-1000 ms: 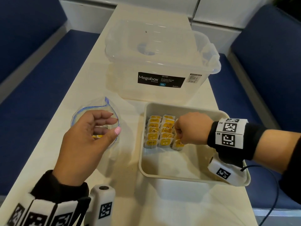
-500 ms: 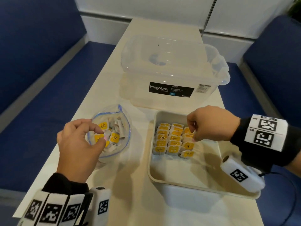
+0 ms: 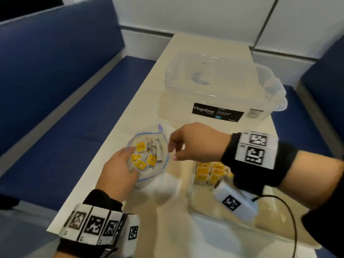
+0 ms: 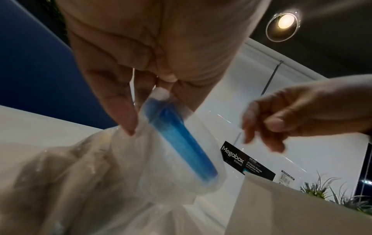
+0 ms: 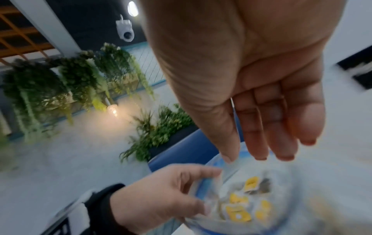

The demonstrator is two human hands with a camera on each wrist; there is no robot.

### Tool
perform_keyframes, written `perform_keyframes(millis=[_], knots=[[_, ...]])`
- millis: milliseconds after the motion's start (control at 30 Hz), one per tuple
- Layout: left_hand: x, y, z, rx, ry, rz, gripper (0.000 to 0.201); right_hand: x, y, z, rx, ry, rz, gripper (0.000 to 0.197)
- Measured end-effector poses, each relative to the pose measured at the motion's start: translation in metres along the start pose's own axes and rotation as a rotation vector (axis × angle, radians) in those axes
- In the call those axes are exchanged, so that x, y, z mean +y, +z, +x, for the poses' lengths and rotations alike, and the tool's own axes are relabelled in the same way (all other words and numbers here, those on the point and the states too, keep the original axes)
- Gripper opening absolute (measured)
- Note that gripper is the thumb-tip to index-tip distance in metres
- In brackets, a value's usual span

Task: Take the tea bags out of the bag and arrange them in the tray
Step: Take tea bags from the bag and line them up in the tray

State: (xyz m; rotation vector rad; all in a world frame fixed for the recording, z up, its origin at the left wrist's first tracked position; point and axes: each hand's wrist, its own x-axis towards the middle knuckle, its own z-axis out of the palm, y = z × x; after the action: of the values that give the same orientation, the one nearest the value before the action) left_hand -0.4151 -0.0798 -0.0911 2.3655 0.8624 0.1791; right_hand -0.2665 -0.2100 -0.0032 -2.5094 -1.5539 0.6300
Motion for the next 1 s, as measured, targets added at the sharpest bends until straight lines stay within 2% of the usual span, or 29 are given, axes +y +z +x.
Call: perform_keyframes(millis=[133, 200, 267, 367, 433, 500, 700, 767, 867, 1000], knots=[[-0.002, -0.003, -0.006, 0.021, 0.023, -0.062, 0.064, -0.036, 0.016, 0.052, -0.169, -0.157, -0.239, 0.037], [-0.006, -0.004, -0.008, 0.005, 0.028, -0.091, 0.065, -0.05, 0.027, 0.071, -0.299, -0.169, -0.449, 0.033], [-0.011, -0.007, -0.009, 0.003, 0.032, -0.111, 0.065, -0.054, 0.039, 0.087, -0.371, -0.14, -0.619, 0.011], [-0.018, -0.013, -0.011, 0.021, 0.05, -0.147, 0.064, -0.051, 0.05, 0.107, -0.42, -0.137, -0.792, 0.03], [-0.02, -0.017, -0.012, 0.023, 0.062, -0.167, 0.061, -0.053, 0.052, 0.115, -0.457, -0.139, -0.881, 0.026], [-0.024, -0.02, -0.012, 0.033, 0.066, -0.19, 0.06, -0.061, 0.05, 0.115, -0.468, -0.165, -0.9, 0.018], [-0.021, -0.022, -0.011, 0.008, 0.138, -0.236, 0.059, -0.06, 0.048, 0.113, -0.441, -0.148, -0.846, 0.016], [-0.024, -0.019, -0.01, 0.004, 0.116, -0.238, 0.063, -0.061, 0.047, 0.111, -0.439, -0.146, -0.849, 0.01], [-0.029, -0.013, -0.008, 0.005, 0.058, -0.238, 0.068, -0.061, 0.04, 0.108, -0.419, -0.172, -0.841, 0.016], [-0.029, -0.008, -0.005, -0.003, 0.016, -0.239, 0.067, -0.054, 0.025, 0.102, -0.291, -0.241, -0.754, 0.02]])
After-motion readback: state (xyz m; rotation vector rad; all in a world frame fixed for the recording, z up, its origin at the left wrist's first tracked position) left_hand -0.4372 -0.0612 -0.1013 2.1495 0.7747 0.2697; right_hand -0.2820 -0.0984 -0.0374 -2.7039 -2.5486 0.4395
